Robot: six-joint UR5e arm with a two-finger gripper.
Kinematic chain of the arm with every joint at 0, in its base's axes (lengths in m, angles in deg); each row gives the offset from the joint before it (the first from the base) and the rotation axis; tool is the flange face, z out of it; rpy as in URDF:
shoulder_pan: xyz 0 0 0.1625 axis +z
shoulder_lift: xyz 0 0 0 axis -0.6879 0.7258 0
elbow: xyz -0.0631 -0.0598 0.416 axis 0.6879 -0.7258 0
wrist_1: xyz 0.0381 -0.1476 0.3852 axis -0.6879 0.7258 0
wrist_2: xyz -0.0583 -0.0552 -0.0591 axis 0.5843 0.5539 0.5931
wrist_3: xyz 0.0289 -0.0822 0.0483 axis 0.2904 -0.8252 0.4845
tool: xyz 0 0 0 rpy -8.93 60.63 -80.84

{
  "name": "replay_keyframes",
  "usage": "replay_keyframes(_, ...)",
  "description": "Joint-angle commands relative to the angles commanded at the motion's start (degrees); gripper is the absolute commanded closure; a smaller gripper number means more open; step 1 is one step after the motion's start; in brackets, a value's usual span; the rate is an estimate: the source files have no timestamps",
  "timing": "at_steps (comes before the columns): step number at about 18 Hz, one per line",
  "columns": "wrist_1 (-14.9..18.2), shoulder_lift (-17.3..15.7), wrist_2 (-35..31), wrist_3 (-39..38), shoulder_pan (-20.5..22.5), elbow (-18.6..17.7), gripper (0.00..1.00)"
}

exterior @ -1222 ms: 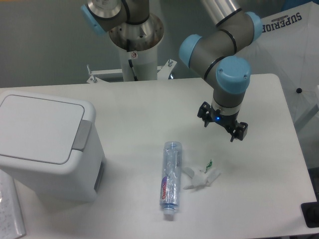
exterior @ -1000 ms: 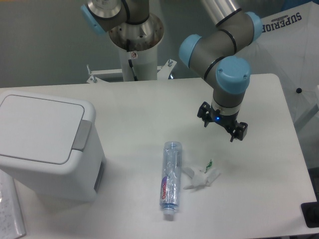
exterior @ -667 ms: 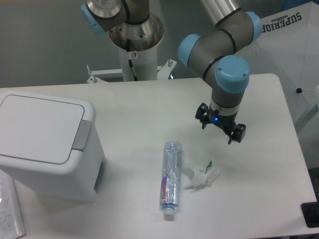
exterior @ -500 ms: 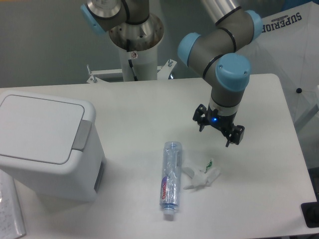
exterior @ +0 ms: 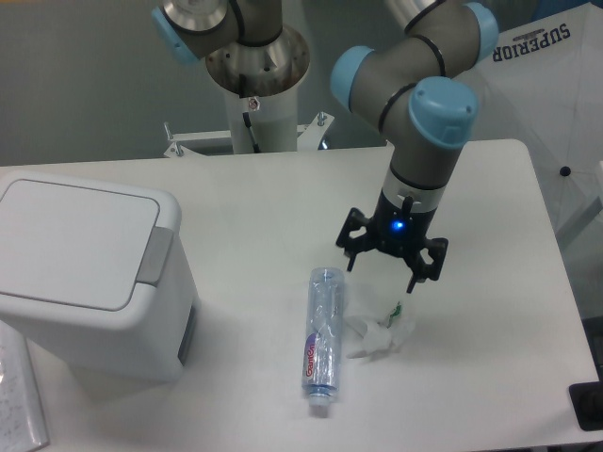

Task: Open the trash can
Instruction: 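Move the gripper over to the white trash bin's lid edge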

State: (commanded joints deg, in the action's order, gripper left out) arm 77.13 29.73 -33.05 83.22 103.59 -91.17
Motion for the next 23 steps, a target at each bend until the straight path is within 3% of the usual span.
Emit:
replay_keyframes(4, -0.45, 1.06, 0.26, -6.52, -4.3, 3.08, 0.0)
replay_keyframes(6, -0.54, 0.45, 4.11, -9.86, -6.07, 3.08, 0.0)
replay_keyframes(9, -0.54, -0.87, 15.43, -16.89, -6.17, 3.08, 0.0)
replay_keyframes(14, -0.54, -4.56, 22.58, -18.4, -6.17, 2.21, 0.0)
replay_keyframes(23, -0.72, -7.11, 23.12, -19.19, -7.39, -1.13, 0.0)
